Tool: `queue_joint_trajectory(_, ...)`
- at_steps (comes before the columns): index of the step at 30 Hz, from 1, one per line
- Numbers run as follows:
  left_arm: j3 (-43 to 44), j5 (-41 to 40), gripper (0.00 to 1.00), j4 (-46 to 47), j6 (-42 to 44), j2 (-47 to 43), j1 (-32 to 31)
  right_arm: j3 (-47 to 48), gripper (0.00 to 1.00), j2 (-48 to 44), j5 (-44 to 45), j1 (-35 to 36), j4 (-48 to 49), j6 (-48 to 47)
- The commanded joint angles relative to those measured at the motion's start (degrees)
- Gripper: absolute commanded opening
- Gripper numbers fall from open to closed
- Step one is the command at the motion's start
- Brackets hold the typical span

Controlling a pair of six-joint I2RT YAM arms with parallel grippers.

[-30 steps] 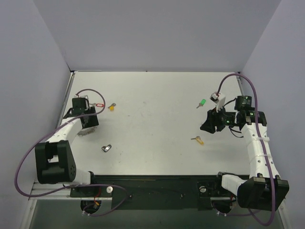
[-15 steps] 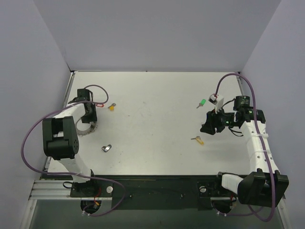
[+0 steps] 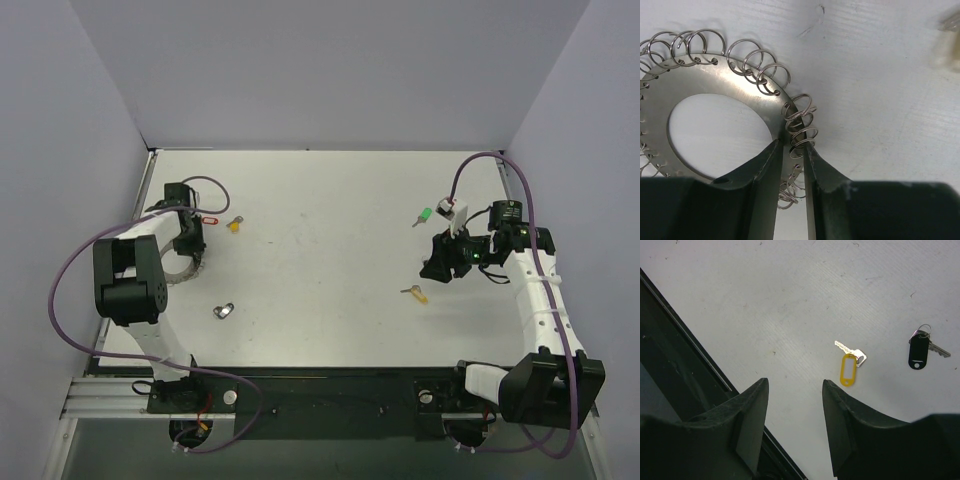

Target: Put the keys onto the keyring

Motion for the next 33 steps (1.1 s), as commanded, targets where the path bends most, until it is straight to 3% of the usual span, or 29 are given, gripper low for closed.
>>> queue_joint_trajectory(1, 2.4, 1.6, 0.30, -0.8, 0.4, 0.7, 0.2, 0.7, 0.43, 0.5, -0.8, 0.2, -2.0, -1.3)
queue_joint_trajectory(11, 1.9, 2.2, 0.03, -1.3, -0.1, -0.7, 0.2, 0.7, 0.43, 0.5, -0.5, 0.2, -2.1, -1.4)
queue_joint_trajectory(33, -7.1, -1.7, 0.00, 9.8, 2.1, -25.1, -1.6, 0.6, 0.43, 1.1, -0.3, 0.0, -2.1, -1.8)
